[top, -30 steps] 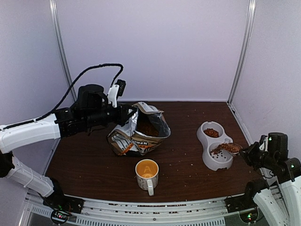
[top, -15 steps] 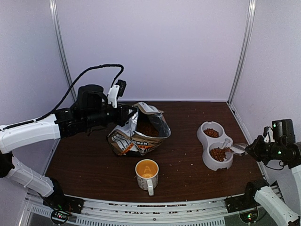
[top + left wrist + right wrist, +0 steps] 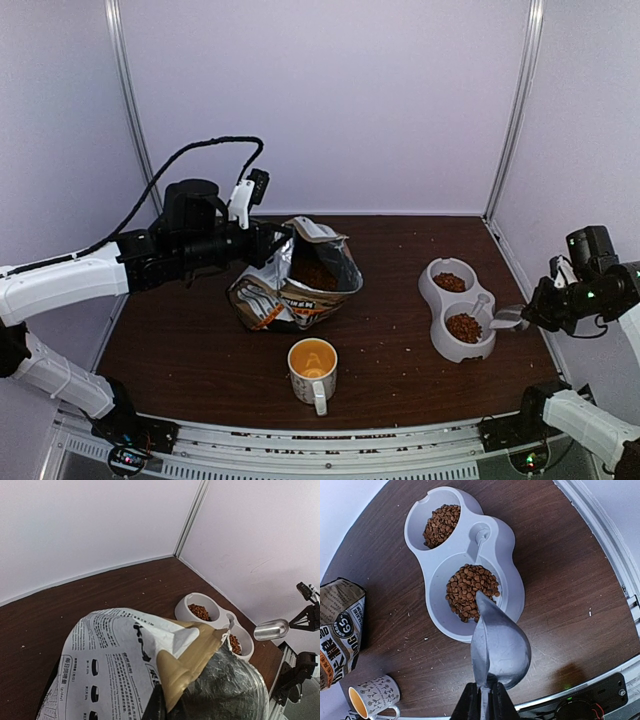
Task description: Serve the pet food
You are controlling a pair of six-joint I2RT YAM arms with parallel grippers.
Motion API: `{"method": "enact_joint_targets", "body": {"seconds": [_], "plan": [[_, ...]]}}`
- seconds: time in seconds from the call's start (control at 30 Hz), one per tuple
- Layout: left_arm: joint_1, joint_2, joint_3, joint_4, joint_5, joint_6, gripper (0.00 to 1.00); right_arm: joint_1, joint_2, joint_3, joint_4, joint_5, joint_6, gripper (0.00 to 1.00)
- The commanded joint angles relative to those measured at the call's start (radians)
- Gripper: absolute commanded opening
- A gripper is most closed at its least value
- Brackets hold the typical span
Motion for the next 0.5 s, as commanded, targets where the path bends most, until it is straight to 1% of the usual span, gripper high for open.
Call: {"method": "enact_joint_targets", "body": {"seconds": [0.0,0.07,0.17,0.27,0.37,0.43,0.47], "plan": [[0.012,-0.004,0.015,0.089,0.025,0.018,0.0,0.007,-0.006,0.039,0.078,-0.017,-0.057,0.0],[0.012,-0.002,0.023,0.077,0.026,0.021,0.0,0.007,-0.031,0.035,0.176,-0.129,-0.053,0.0],[0.012,0.002,0.032,0.063,0.023,0.022,0.0,0.014,-0.057,0.007,0.351,-0.346,-0.019,0.0],[0.012,0.007,0.039,0.059,0.028,0.013,0.0,0.06,-0.07,-0.028,0.533,-0.503,0.039,0.0],[0.011,0.018,0.043,0.06,0.029,0.005,0.0,0.167,-0.065,-0.049,0.737,-0.569,0.131,0.0],[0.012,0.026,0.036,0.071,0.017,0.004,0.0,0.274,-0.042,-0.048,0.871,-0.549,0.169,0.0],[0.012,0.032,0.037,0.068,0.007,0.002,0.0,0.331,-0.022,-0.042,0.91,-0.535,0.174,0.0]]}}
